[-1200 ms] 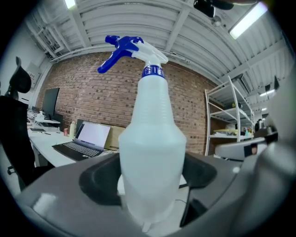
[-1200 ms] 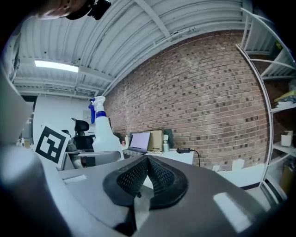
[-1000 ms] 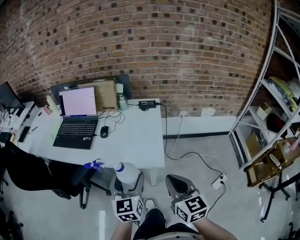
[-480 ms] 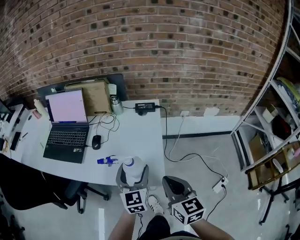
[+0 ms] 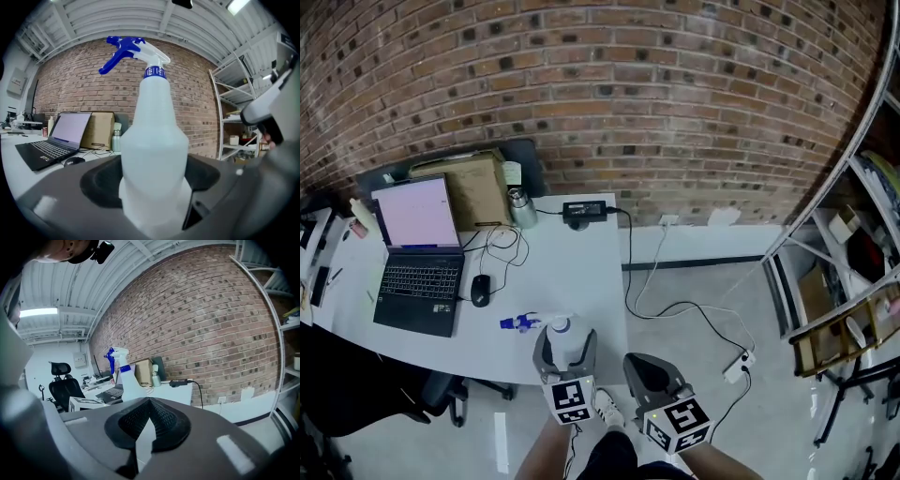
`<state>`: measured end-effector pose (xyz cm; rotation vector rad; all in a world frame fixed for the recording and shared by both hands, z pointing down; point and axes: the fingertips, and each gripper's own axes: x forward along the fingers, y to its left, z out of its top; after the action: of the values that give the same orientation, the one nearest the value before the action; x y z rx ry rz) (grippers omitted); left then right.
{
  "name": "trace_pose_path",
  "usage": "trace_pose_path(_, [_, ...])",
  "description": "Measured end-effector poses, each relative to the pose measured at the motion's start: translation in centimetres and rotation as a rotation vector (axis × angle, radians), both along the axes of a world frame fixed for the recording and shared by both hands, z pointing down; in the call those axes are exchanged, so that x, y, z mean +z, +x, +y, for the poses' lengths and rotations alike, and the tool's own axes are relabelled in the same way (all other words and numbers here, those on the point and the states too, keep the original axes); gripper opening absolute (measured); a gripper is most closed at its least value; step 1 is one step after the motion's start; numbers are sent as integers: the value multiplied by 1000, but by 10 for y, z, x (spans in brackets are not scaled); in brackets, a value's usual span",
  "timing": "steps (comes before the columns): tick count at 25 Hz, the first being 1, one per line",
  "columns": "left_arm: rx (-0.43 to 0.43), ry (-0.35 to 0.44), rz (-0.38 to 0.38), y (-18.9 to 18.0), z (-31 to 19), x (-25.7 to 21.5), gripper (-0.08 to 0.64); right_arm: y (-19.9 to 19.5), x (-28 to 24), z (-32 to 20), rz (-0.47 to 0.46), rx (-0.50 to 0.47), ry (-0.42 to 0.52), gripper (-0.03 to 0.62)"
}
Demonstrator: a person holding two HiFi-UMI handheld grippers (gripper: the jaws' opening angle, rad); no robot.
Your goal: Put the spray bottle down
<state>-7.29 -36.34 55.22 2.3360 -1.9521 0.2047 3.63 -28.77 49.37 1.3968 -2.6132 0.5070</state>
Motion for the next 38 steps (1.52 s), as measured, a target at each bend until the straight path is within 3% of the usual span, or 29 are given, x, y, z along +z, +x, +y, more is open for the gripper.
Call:
trace_pose_path(5, [24,-7,-17,5,0,5,390,-3,6,0,0,-2,-18,-2])
trace_pose_path(13, [-8,23,-11,2,-1,6,391,-6,6,4,1,-1,-17,-2])
trace_pose_path(20, [25,-6,-10,6,6,6,407,-8,2,14,4,-13,-7,-2])
trace_pose_path(24, [41,-9,7,6,22,-3,407,-9,-4,23,9,-17,7,-2])
trace_pose_path(27, [35,-16,66,2,44,-18,402,-8,-7,30,16,-14,19,-2])
trace_pose_path(29, [25,-26,127,-1,65,-33,359,-6,-8,38,23,-12,25,-2])
trace_pose_path(32, [-3,-19,194,-7,92,-60,214,-6,-10,47,23,-8,37,-2])
trace_pose_path(36, [-28,-5,220,-10,129,-89,33,-6,-17,67,14,-17,56,-2])
trace_pose_path(38, [-27,-12,223,-11,144,-98,9,-10,-21,76,13,-24,72,-2])
